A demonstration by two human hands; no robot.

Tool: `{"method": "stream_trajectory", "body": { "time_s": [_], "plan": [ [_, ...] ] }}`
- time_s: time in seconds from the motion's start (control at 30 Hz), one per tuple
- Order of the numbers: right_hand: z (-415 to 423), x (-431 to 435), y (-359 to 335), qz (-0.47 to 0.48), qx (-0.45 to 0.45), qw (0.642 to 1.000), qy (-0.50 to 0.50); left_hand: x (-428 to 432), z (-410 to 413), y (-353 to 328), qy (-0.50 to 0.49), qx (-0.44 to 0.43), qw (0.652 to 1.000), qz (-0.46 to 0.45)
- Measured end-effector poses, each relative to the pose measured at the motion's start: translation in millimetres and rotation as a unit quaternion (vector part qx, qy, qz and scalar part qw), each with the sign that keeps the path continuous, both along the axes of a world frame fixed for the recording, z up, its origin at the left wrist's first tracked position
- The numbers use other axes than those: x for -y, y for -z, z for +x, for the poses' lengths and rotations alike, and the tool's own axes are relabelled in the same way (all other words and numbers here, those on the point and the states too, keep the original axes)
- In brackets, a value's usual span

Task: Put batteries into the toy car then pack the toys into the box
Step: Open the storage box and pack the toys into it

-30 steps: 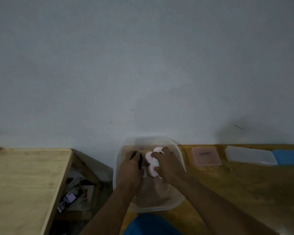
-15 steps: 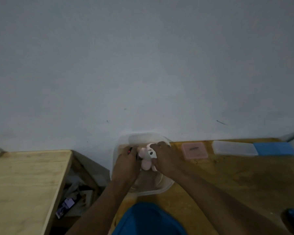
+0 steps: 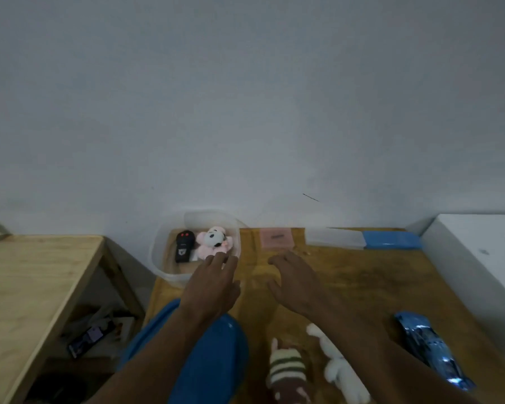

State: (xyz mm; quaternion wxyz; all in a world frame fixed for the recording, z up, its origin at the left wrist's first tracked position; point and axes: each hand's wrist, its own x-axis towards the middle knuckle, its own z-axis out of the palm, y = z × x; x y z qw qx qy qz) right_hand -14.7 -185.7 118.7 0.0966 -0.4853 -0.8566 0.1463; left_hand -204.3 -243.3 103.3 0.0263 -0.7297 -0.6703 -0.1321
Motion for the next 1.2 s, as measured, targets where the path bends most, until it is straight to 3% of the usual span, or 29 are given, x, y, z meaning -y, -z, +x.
{"method": "stream_trajectory", "body": {
  "time_s": [0.23,0.43,0.8,1.2],
  "plan": [
    [104.1,49.8,25.9,0.007,0.044,0.999,-0.010,52.5,110.8,18.7,0.004,-0.019,1.000,-0.003],
    [158.6,68.4,52.6,-0.057,0.053,0.997,0.000,80.6,159.3,38.6,-0.012,0.066,0.993,-0.101],
    [177.6,59.9,79.1,-0.172,0.019,0.985,0.018,94.8,148.3,76.1,-0.091,0.261,0.934,-0.227],
    [160.6,51.2,67.2,-0.147,-0.056,0.987,0.030,94.3,138.1,54.6,-0.119,0.385,0.907,-0.124]
  ]
}}
